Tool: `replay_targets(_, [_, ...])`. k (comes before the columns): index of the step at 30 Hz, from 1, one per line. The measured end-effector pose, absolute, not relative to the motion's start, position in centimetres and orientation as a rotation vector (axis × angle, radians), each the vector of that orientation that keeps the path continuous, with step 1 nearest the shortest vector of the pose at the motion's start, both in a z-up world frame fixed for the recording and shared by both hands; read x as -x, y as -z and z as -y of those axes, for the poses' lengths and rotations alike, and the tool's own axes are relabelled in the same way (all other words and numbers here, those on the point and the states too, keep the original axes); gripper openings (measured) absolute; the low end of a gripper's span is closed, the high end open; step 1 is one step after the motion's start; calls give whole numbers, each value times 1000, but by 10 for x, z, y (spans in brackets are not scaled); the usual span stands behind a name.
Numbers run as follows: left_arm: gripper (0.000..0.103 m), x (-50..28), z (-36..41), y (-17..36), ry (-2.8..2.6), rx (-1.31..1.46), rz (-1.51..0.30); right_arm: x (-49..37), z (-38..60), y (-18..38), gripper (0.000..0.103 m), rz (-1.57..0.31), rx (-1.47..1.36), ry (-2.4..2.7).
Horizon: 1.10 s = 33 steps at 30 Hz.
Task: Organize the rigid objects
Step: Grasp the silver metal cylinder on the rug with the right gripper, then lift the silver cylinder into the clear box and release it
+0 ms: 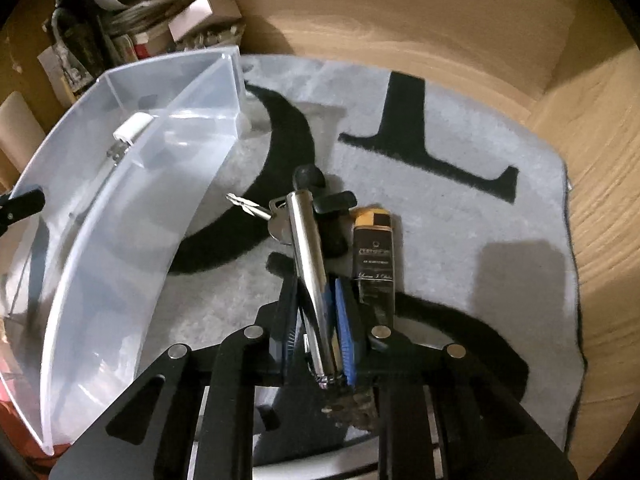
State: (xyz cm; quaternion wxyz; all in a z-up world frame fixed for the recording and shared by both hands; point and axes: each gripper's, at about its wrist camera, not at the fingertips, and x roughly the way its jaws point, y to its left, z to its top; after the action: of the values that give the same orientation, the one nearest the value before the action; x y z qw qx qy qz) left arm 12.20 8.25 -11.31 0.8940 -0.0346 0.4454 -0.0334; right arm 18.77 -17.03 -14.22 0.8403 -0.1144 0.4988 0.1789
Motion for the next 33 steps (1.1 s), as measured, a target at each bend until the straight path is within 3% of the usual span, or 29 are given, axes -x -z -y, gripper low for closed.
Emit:
replay_targets(9, [13, -122, -83, 114, 71, 74, -926, -182, 178, 133, 14, -1003, 192, -386])
replay_targets(33, [13, -122, -83, 113, 67, 91, -899, -177, 147, 14, 14, -661, 168, -462])
